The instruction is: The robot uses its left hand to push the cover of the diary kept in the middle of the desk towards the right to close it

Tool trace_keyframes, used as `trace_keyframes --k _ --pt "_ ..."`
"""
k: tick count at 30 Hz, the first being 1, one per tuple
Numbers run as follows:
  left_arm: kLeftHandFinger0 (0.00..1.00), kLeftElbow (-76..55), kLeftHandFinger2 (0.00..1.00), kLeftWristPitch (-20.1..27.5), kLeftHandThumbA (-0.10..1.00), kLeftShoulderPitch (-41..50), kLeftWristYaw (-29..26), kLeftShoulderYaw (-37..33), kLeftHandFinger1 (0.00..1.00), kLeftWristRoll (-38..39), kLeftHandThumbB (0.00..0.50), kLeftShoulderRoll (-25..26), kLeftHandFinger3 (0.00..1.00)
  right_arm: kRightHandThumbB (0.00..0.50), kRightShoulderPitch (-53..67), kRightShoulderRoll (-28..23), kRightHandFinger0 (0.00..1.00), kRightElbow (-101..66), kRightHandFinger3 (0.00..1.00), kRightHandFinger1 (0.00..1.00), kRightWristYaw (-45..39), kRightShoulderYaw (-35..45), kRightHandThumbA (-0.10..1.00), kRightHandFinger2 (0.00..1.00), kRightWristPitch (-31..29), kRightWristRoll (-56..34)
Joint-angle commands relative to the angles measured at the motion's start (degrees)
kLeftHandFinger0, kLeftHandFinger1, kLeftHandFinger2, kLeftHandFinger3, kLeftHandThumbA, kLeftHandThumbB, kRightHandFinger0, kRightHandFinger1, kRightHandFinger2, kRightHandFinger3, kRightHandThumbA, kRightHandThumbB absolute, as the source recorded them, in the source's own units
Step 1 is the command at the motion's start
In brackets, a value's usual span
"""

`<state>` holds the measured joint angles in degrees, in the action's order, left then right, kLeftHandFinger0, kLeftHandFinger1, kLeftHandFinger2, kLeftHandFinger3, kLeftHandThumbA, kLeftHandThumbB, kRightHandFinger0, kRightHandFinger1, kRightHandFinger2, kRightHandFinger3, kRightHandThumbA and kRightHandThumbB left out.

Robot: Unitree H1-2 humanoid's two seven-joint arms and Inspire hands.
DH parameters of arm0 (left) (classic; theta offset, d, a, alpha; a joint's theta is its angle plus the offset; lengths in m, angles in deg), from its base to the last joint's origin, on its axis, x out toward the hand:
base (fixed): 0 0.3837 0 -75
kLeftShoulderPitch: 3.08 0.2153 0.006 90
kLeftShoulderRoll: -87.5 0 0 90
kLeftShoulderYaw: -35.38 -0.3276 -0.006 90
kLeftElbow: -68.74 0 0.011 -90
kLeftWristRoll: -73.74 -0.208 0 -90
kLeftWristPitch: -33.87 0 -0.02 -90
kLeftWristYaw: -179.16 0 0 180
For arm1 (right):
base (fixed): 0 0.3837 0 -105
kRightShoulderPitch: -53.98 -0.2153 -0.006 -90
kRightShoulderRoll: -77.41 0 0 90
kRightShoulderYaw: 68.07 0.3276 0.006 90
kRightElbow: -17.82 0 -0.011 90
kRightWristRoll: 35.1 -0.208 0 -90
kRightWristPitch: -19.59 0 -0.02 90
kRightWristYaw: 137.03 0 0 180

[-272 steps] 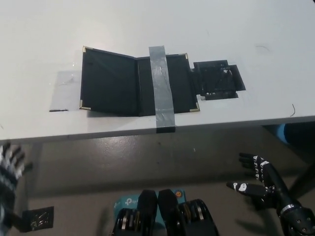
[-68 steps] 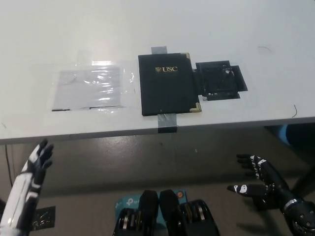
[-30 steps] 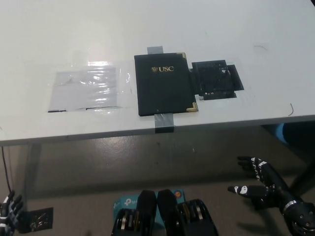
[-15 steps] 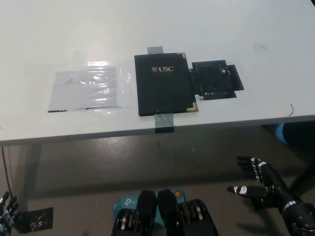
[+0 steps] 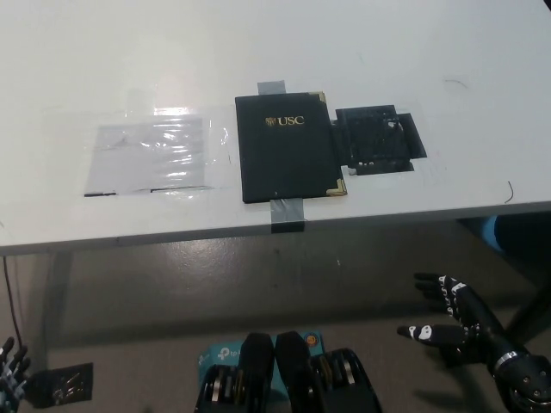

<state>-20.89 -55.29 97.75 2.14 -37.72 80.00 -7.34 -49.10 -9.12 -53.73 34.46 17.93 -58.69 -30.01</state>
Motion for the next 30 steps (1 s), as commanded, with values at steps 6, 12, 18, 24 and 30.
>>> trace_keyframes --k 6,12,18,24,30 --pt "0.96 -2.9 1.00 -2.3 1.00 0.3 -1.8 0.8 1.00 0.3 0.500 0.4 1.00 0.481 -0.8 0.0 0.81 -0.8 0.82 0.87 0.8 0.9 1.00 0.82 -2.1 -0.4" --pt "0.93 -2.5 0.99 -2.2 1.00 -0.1 -1.7 0.7 0.98 0.2 0.500 0.6 1.00 0.494 -0.9 0.1 0.81 -0.8 0.82 0.88 1.0 1.2 1.00 0.83 -2.0 -0.6" --pt "0.94 -2.7 1.00 -3.0 1.00 -0.8 -1.8 0.6 0.99 0.1 0.500 0.8 1.00 0.494 -1.2 0.2 0.81 -0.6 0.83 0.87 1.1 1.4 1.00 0.83 -1.9 -0.6" --pt "0.92 -2.5 1.00 -2.7 1.00 -1.4 -1.9 0.5 0.98 -0.3 0.500 1.0 1.00 0.495 -1.5 0.1 0.81 -0.7 0.84 0.88 1.0 1.4 1.00 0.83 -1.7 -0.6" --pt "0.94 -2.6 0.99 -2.4 1.00 -1.3 -1.7 0.5 0.97 -0.3 0.500 1.0 1.00 0.500 -1.5 0.1 0.79 -0.7 0.82 0.86 1.1 1.3 1.00 0.82 -1.6 -0.5"
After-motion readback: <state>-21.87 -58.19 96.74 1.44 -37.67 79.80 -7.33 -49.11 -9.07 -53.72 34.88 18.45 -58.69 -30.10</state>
